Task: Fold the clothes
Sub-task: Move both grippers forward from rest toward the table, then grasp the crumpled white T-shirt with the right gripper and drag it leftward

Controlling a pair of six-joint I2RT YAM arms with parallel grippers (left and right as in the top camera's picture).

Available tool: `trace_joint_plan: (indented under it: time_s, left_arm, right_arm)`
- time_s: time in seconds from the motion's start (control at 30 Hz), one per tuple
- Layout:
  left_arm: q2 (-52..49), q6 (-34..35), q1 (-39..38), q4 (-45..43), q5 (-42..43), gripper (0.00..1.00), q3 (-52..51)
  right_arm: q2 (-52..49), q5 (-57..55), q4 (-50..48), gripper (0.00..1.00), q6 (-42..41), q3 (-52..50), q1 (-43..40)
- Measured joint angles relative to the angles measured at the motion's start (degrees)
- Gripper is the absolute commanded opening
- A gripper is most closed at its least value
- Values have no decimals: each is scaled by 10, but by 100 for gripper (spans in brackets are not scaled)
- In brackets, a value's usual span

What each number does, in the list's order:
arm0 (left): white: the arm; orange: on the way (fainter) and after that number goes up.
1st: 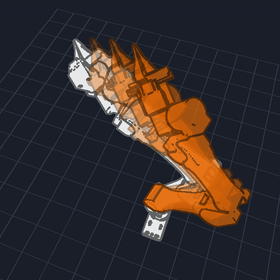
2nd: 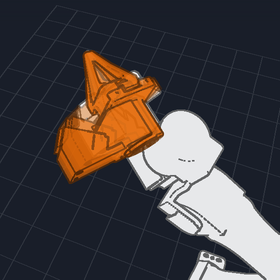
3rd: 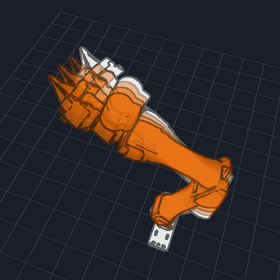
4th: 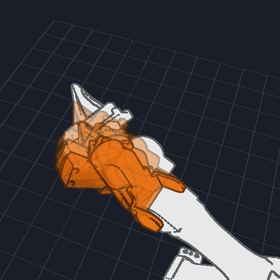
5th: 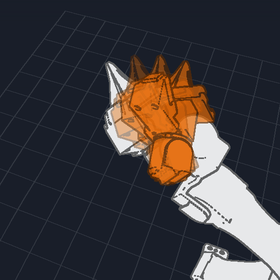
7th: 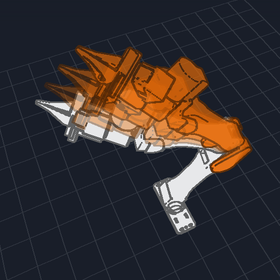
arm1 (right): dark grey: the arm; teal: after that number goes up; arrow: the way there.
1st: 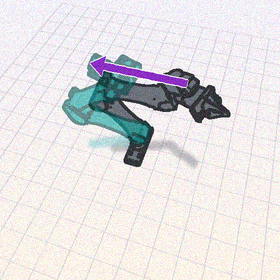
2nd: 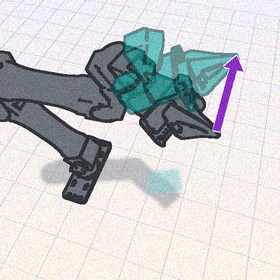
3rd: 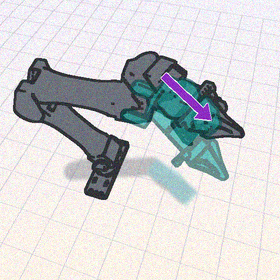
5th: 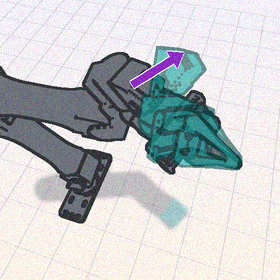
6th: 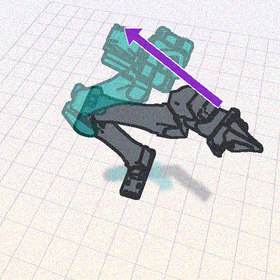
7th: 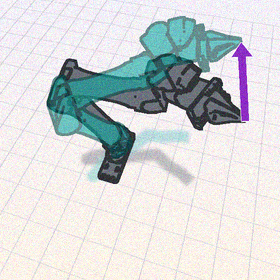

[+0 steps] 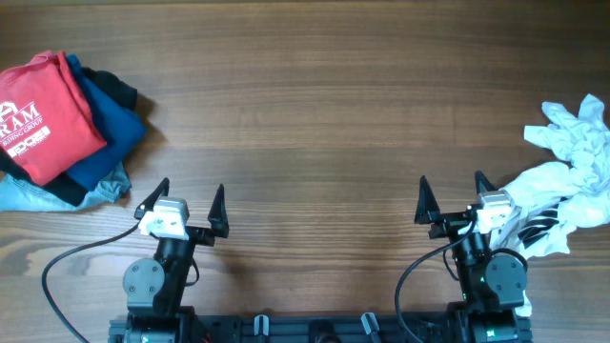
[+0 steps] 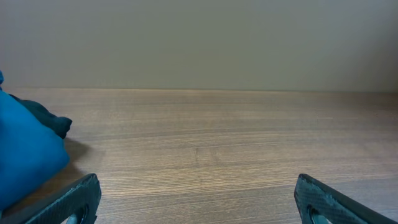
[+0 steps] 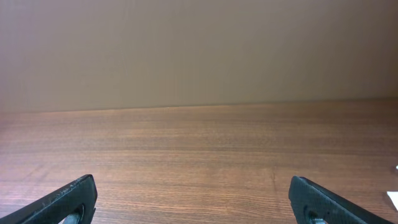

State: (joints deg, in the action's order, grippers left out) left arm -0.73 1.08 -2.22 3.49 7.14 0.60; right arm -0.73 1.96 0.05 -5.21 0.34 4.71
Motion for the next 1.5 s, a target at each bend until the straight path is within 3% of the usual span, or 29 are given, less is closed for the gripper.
trace_joint_plan:
  time_s: [0.33,0.53,0.73,0.93,1.13,1.3,1.43,1.5]
  left_arm:
    - [0,0,0,0,0,99,0]
    - [0,10,0,0,0,100,0]
    - [-43,57,0,56,0,100,33]
    - [-203,66,0,157,0,100,221]
    - [-396,68,0,340,0,100,412]
    - [-440,68,0,366,0,100,440]
    - [-440,68,0,366,0,100,440]
    - [-440,68,0,366,0,100,440]
  right_arm:
    - [0,0,0,100,0,0,0]
    - [0,0,2,100,-55,0,0]
    - [-35,2,85,100,-81,64,0]
    - [-216,2,163,100,-98,233,0]
    - [-496,2,380,100,-76,484,0]
    - [-618,-30,377,99,-62,513,0]
    - [-720,-202,396,98,-133,515,-67]
    - [-764,-235,398,97,-155,515,-105]
